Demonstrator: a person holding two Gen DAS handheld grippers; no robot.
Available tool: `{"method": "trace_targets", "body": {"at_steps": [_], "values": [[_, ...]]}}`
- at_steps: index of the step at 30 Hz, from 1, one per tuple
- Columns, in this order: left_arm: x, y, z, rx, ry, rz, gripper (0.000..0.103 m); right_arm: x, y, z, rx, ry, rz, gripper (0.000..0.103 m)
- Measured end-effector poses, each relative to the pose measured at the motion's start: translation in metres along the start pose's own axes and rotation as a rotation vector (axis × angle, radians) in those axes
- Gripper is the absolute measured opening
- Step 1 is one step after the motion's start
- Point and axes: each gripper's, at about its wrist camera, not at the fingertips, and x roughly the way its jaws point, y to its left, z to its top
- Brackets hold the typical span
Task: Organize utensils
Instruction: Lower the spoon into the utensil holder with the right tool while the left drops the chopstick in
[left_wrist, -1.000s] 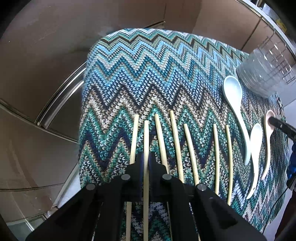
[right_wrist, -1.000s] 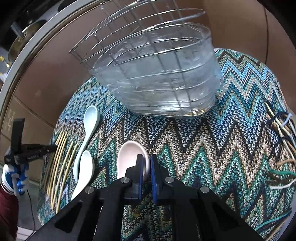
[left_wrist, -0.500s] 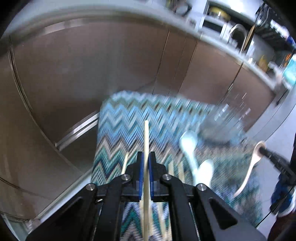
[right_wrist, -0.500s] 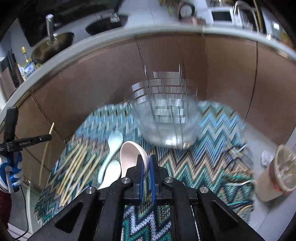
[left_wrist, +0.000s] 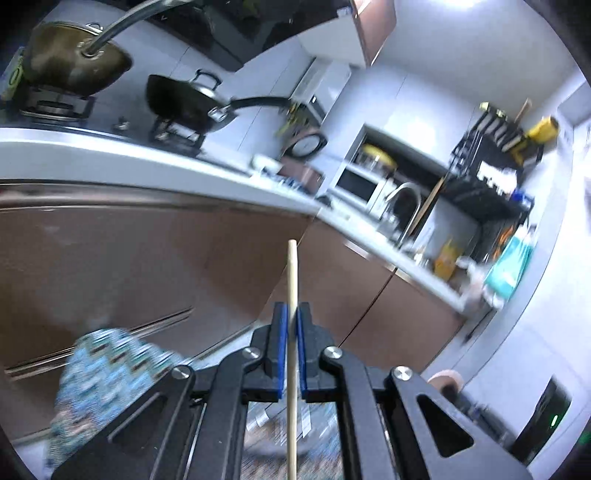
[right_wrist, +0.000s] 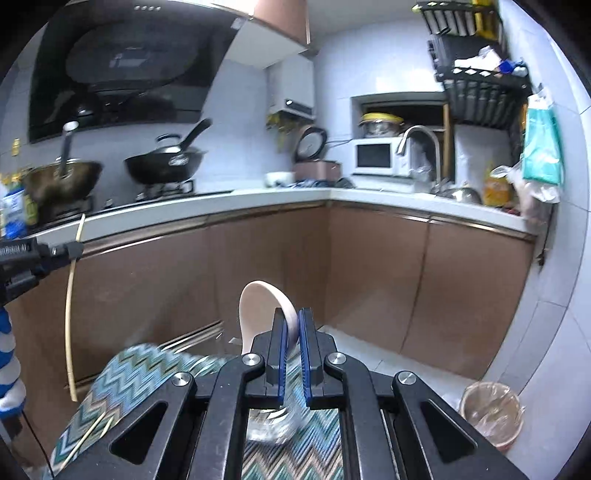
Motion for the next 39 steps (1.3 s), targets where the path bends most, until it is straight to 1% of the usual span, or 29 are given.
{"method": "trace_targets", "body": {"at_steps": [3, 6, 8, 11, 15, 17, 19, 20, 21, 23, 27, 28, 29, 31, 34, 37, 39], "values": [[0.028, -0.015, -0.004, -0.003, -0.056, 0.013, 0.005, 0.023, 0.001, -0.002, -0.027, -0.009, -0.043, 0.007], [0.06, -0.022, -0.019, -0.001, -0.09, 0.053, 0.005, 0.048, 0.007, -0.013, -0.045, 0.0, -0.071, 0.007], [0.081, -0.026, -0.036, 0.028, -0.117, 0.103, 0.005, 0.061, 0.009, -0.024, -0.061, 0.005, -0.093, 0.007], [0.1, -0.028, -0.06, 0.075, -0.142, 0.154, 0.005, 0.076, 0.013, -0.039, -0.078, 0.01, -0.116, 0.007], [0.118, -0.029, -0.089, 0.133, -0.169, 0.198, 0.005, 0.09, 0.01, -0.058, -0.06, 0.025, -0.101, 0.007], [0.12, -0.026, -0.1, 0.151, -0.18, 0.216, 0.006, 0.095, 0.008, -0.065, -0.051, 0.036, -0.082, 0.01], [0.121, -0.023, -0.106, 0.152, -0.174, 0.22, 0.006, 0.096, 0.008, -0.07, -0.041, 0.041, -0.059, 0.012], [0.119, -0.022, -0.107, 0.148, -0.17, 0.218, 0.006, 0.096, 0.008, -0.071, -0.033, 0.043, -0.047, 0.016], [0.117, -0.021, -0.107, 0.145, -0.169, 0.213, 0.007, 0.093, 0.009, -0.071, -0.03, 0.041, -0.045, 0.018], [0.108, -0.021, -0.105, 0.156, -0.168, 0.203, 0.008, 0.086, 0.01, -0.069, -0.024, 0.027, -0.045, 0.029], [0.082, -0.023, -0.091, 0.163, -0.178, 0.192, 0.01, 0.066, 0.006, -0.058, -0.005, 0.004, -0.046, 0.029], [0.071, -0.025, -0.086, 0.165, -0.188, 0.189, 0.017, 0.058, 0.005, -0.053, 0.002, -0.006, -0.044, 0.029], [0.062, -0.027, -0.081, 0.17, -0.199, 0.191, 0.029, 0.05, 0.006, -0.049, 0.005, -0.017, -0.042, 0.029], [0.035, -0.03, -0.071, 0.189, -0.238, 0.201, 0.042, 0.032, 0.006, -0.041, 0.008, -0.041, -0.039, 0.029], [-0.004, -0.036, -0.054, 0.223, -0.284, 0.216, 0.045, 0.002, 0.005, -0.03, 0.02, -0.07, -0.026, 0.03], [-0.044, -0.039, -0.041, 0.239, -0.299, 0.227, 0.05, -0.031, 0.004, -0.02, 0.041, -0.091, 0.0, 0.032], [-0.07, -0.041, -0.034, 0.253, -0.304, 0.235, 0.052, -0.051, 0.005, -0.014, 0.049, -0.102, 0.018, 0.033]]}}
